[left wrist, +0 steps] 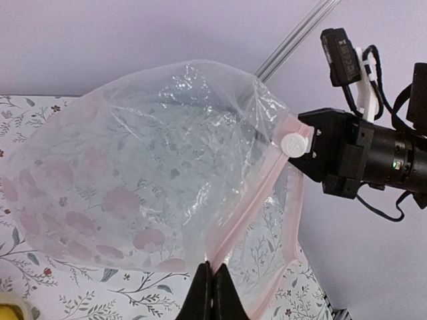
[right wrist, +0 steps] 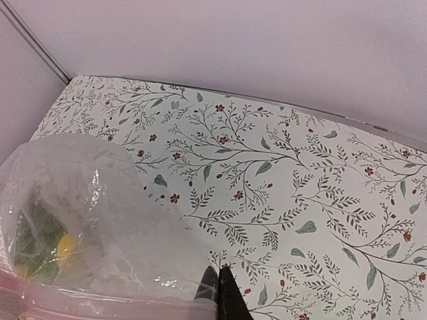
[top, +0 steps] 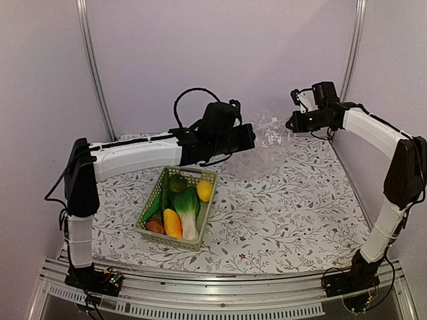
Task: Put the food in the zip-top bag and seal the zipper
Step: Open the zipper food storage bag at the center of the board, then pass from the left arm to the right
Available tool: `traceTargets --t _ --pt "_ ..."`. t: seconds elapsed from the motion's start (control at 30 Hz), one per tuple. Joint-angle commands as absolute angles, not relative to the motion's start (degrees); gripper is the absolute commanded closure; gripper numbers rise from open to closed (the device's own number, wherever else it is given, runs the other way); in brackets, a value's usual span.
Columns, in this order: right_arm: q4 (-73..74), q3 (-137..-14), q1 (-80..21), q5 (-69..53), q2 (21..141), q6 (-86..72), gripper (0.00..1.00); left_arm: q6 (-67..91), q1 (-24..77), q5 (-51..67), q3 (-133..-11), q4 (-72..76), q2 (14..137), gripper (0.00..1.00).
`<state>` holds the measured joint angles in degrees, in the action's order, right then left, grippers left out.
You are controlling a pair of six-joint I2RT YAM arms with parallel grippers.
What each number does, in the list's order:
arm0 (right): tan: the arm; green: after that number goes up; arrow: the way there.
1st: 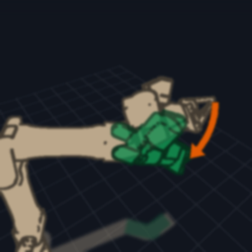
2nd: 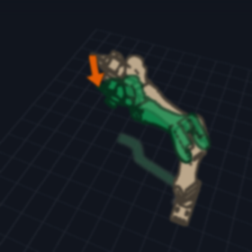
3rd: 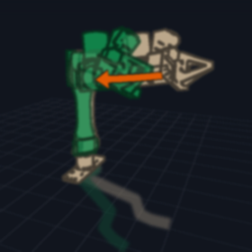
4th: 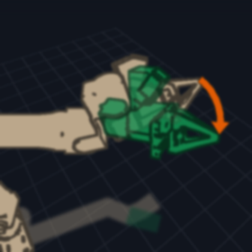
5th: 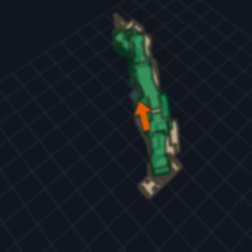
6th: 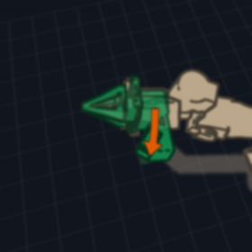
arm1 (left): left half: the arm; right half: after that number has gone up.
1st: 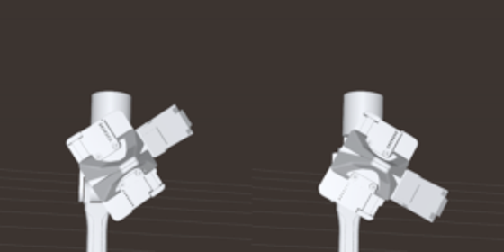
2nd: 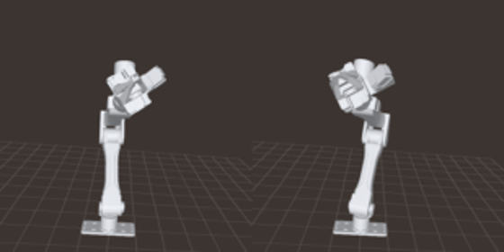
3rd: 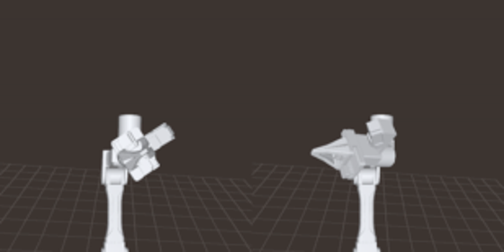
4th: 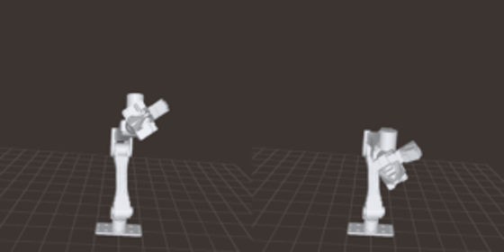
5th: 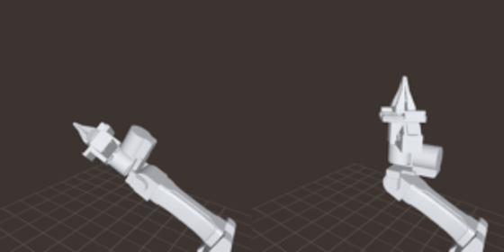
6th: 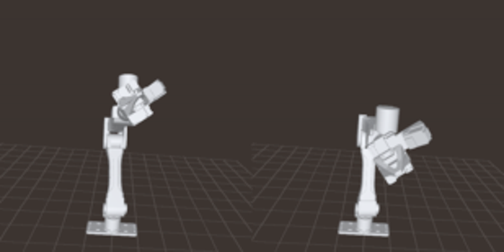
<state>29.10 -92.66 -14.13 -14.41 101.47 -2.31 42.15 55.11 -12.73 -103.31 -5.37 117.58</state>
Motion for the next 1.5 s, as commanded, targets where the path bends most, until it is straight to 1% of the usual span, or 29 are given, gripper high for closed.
traceTargets --t 0.0,0.07,0.17,0.23,0.33,0.4,0.47,0.53,0.57,0.67,0.7,0.73,0.83,0.87,1.0,1.03,1.1,1.13,1.17,1.2,1.27,1.3,1.33,1.37,1.4,1.47 --pt "25.74 -90.29 -12.71 -15.02 95.67 -0.6 0.96 42.35 55.39 -12.23 -102.63 -6.16 116.72 1.0" --pt "25.84 -89.07 -12.69 -20.14 94.22 -0.61 0.9 42.24 55.33 -11.45 -102.72 -4.55 117.18 1.0" --pt "26.82 -86.07 -12.73 -25.64 92.27 1.54 0.7 42.14 55.34 -11.88 -102.68 -3.34 117.34 1.0" --pt "27.5 -84.27 -12.72 -27.05 91.49 1.8 0.64 42.11 55.21 -12.41 -102.3 -2.66 117.21 1.0" --pt "27.76 -81.3 -12.74 -28.65 90.33 1.85 0.58 42.26 55.28 -12.96 -101.4 -1.53 117.16 1.0" --pt "27.91 -79.76 -12.76 -29.94 89.89 1.76 0.56 42.35 55.21 -13.24 -101.03 -1.05 117.35 1.0" --pt "28.31 -78.65 -12.98 -31.17 89.74 1.82 0.59 42.29 55.25 -13.32 -100.82 -0.97 117.54 1.0" --pt "29.16 -78.49 -13.41 -32.02 89.98 2.01 0.67 42.47 55.26 -13.89 -100.81 -0.96 117.73 1.0" --pt "29.52 -78.49 -13.43 -32.27 89.93 2.02 0.67 42.51 55.13 -14.07 -100.81 -0.93 117.77 1.0" --pt "30.78 -78.89 -13.48 -32.77 88.39 2.51 0.55 42.29 54.98 -14.26 -100.9 -0.96 117.77 1.0" --pt "31.79 -79.31 -13.45 -32.72 87.95 2.75 0.54 42.12 54.87 -14.24 -101.02 -0.89 117.77 1.0" --pt "32.86 -79.76 -13.47 -32.65 87.41 3.24 0.54 41.98 54.8 -14.16 -101.06 -0.96 117.77 1.0" --pt "34.6 -79.86 -13.45 -31.23 86.72 3.45 0.63 41.51 54.61 -13.82 -101.07 -0.95 117.78 1.0" --pt "34.84 -79.54 -13.48 -30.94 86.59 3.35 0.64 41.43 54.61 -13.75 -101.07 -0.94 117.78 1.0" --pt "35.83 -79.05 -13.48 -30.6 86.46 3.41 0.65 41.52 54.55 -13.59 -100.8 -0.95 117.77 1.0" --pt "36.04 -78.97 -13.45 -30.51 86.21 3.7 0.71 41.63 54.57 -13.29 -100.81 -0.97 117.82 1.0" --pt "35.92 -78.84 -13.51 -29.09 85.36 4.02 0.95 41.53 54.49 -12.44 -100.62 0.15 117.94 1.0" --pt "35.87 -78.97 -13.46 -28.07 84.99 4.08 1.0 41.25 54.55 -11.75 -100.56 1.23 118.17 1.0" --pt "35.74 -79.15 -13.45 -26.88 84.86 4.26 1.0 40.93 54.56 -10.99 -100.55 1.56 118.46 1.0" --pt "35.5 -79.31 -13.38 -25.65 84.7 4.42 1.0 39.89 54.52 -9.93 -100.62 1.99 118.69 0.96" --pt "35.15 -80.05 -13.1 -23.31 84.79 4.99 1.0 35.98 54.62 -8.7 -101.08 2.15 118.4 0.71" --pt "34.94 -80.64 -12.6 -21.86 85.1 5.4 1.0 33.14 54.86 -9.45 -101.04 1.78 117.47 0.63" --pt "34.9 -81.78 -11.76 -19.87 85.39 6.16 1.0 29.93 55.32 -11.56 -100.14 1.64 115.63 0.51" --pt "35.08 -83.13 -10.02 -18.92 85.84 6.48 1.0 25.97 55.91 -15.15 -97.26 2.92 113.43 0.17" --pt "35.21 -84.91 -8.51 -18.31 86.06 6.79 1.0 22.23 56.6 -18.78 -94.17 4.98 110.52 0.02" --pt "35.16 -88.51 -5.37 -16.32 86.22 7.43 1.0 18.26 56.9 -23.43 -86.77 9.06 104.88 0.0"
